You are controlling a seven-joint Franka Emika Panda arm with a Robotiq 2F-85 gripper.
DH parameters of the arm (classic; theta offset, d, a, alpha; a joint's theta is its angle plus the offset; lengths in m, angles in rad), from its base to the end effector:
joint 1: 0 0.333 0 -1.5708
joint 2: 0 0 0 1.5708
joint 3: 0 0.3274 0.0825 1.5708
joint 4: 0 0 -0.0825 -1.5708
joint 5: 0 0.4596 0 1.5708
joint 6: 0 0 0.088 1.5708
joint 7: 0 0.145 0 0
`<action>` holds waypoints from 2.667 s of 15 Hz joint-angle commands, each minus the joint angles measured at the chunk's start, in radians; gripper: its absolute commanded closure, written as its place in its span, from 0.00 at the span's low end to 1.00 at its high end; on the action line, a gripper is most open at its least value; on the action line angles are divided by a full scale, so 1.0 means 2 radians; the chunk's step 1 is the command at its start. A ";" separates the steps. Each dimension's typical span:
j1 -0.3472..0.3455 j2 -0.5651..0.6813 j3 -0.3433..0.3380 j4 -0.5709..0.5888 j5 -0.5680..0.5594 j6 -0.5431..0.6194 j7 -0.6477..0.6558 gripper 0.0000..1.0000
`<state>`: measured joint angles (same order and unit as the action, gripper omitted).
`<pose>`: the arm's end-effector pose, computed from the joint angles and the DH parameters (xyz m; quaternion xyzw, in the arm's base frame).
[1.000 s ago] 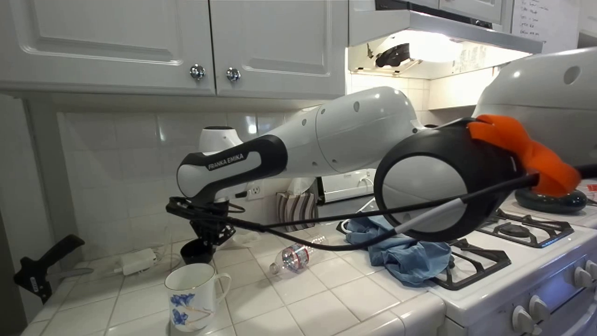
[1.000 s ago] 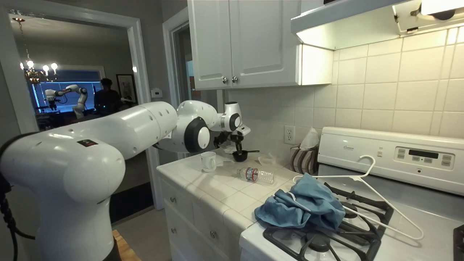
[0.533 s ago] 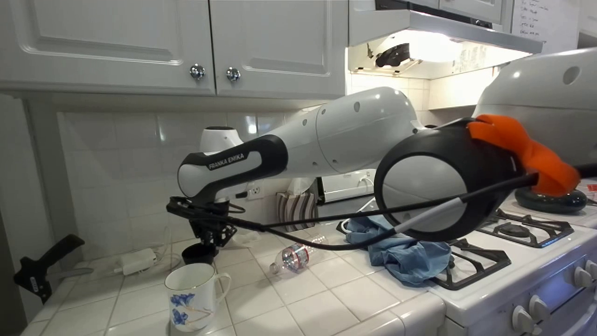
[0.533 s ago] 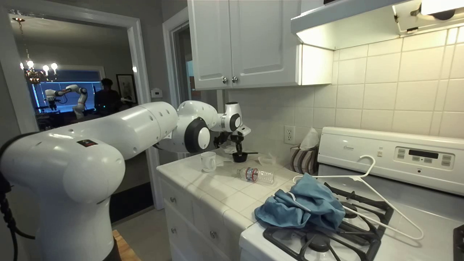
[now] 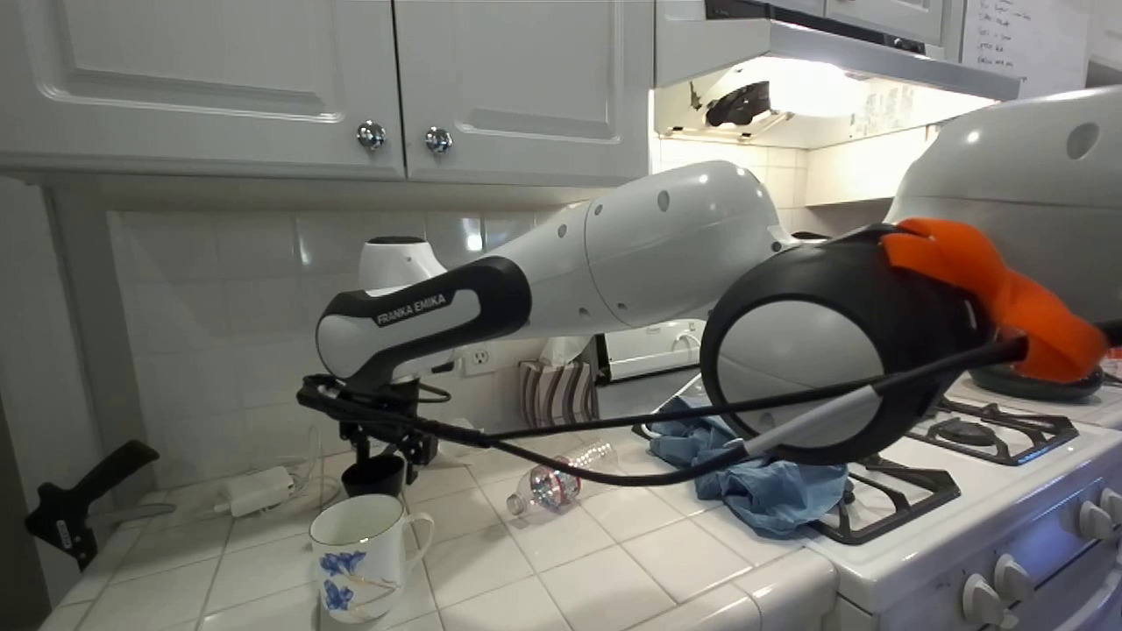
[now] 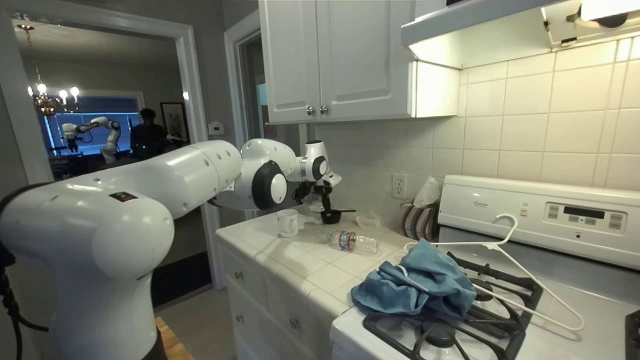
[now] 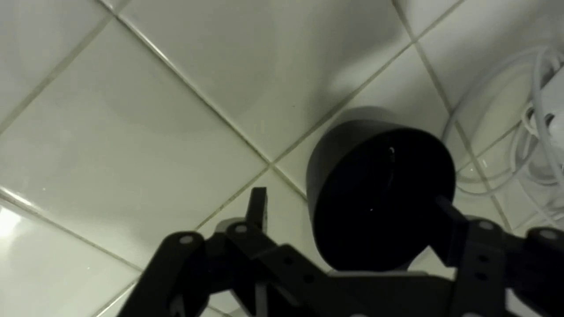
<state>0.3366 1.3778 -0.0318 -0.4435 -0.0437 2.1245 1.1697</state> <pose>0.8826 0.2938 0.1691 -0.9066 0.3925 -0.1346 0.0769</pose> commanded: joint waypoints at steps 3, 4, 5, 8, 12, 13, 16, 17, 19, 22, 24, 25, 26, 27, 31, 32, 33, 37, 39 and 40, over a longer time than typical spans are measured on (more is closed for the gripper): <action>0.029 -0.014 -0.041 -0.007 -0.039 -0.039 -0.020 0.00; 0.032 -0.017 -0.043 -0.009 -0.045 -0.054 -0.041 0.00; 0.037 -0.020 -0.046 -0.009 -0.051 -0.070 -0.057 0.00; 0.051 -0.028 -0.053 -0.007 -0.071 -0.115 -0.115 0.00; 0.069 -0.033 -0.066 0.001 -0.099 -0.141 -0.195 0.00; 0.073 -0.034 -0.069 0.001 -0.105 -0.137 -0.211 0.00; 0.080 -0.032 -0.076 0.001 -0.112 -0.108 -0.225 0.00; 0.081 -0.031 -0.077 0.001 -0.111 -0.100 -0.226 0.00; 0.080 -0.031 -0.077 0.001 -0.103 -0.083 -0.195 0.00; 0.076 -0.031 -0.073 0.001 -0.100 -0.085 -0.192 0.00; 0.075 -0.031 -0.073 0.001 -0.100 -0.082 -0.187 0.00; 0.075 -0.031 -0.073 0.001 -0.100 -0.082 -0.186 0.00; 0.075 -0.031 -0.073 0.001 -0.100 -0.082 -0.186 0.00; 0.079 -0.028 -0.076 0.001 -0.106 -0.085 -0.200 0.00; 0.084 -0.017 -0.075 0.000 -0.109 -0.069 -0.250 0.00; 0.084 -0.013 -0.076 0.000 -0.109 -0.062 -0.250 0.00; 0.084 -0.010 -0.076 0.000 -0.107 -0.055 -0.250 0.00; 0.083 0.001 -0.077 0.000 -0.103 -0.012 -0.227 0.00; 0.084 0.007 -0.081 0.000 -0.104 0.008 -0.211 0.00; 0.084 0.009 -0.084 0.000 -0.104 0.012 -0.198 0.00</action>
<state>0.4994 1.3789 -0.1831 -0.4430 -0.2412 2.0983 0.7095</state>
